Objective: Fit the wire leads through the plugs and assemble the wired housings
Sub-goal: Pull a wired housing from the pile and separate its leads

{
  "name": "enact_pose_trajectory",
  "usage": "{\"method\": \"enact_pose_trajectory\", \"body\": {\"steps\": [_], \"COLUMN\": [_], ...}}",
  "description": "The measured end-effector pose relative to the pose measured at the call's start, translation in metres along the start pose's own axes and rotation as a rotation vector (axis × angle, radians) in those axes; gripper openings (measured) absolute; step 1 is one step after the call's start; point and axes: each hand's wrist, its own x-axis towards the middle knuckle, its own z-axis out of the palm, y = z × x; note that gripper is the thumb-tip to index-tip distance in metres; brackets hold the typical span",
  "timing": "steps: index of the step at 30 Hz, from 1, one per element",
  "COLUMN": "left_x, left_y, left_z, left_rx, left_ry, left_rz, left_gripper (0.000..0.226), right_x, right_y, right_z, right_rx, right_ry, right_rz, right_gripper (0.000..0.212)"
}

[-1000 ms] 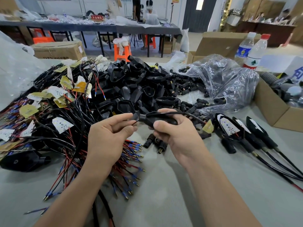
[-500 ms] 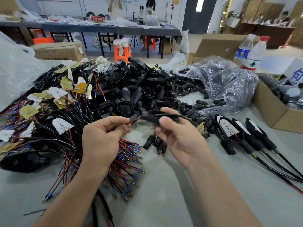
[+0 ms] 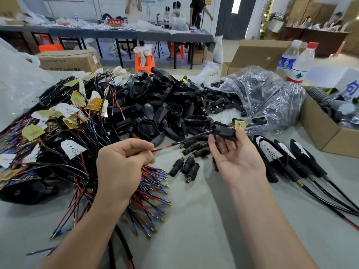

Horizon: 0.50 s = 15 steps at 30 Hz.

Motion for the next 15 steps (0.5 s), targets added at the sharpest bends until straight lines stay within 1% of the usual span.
{"method": "enact_pose_trajectory", "body": {"steps": [2,4,6,10,12,14,15], "left_x": [-0.003,-0.003,-0.004,-0.005,-0.002,0.002,0.003], "left_y": [0.0,0.001,0.001,0.001,0.002,0.002,0.002], "left_z": [0.0,-0.001,-0.002,-0.002,-0.005,-0.01,-0.012], "left_rx": [0.017,0.024,0.041,0.047,-0.041,-0.195,-0.271], "left_ry": [-0.093,-0.205,-0.319,-0.457,-0.623,-0.887,-0.992], "left_rz": [0.008,-0.006,-0.026,-0.018,-0.076,-0.178,-0.229], "left_gripper": [0.039,0.03,0.02,0.018,0.022,0.034,0.04], "right_x": [0.002,0.003,0.003,0.002,0.004,0.006,0.007], "right_y": [-0.002,-0.005,-0.006,-0.004,-0.004,-0.005,-0.005], "right_z": [-0.002,-0.002,-0.002,0.001,0.001,-0.001,-0.001], "right_rx": [-0.025,-0.043,-0.046,-0.006,0.017,-0.017,-0.054], "right_ry": [0.022,0.04,0.048,0.026,0.02,0.006,-0.014], "right_rz": [-0.03,-0.036,-0.012,0.077,0.135,0.211,0.254], "right_gripper": [0.02,0.022,0.027,0.028,0.035,0.043,0.045]}}
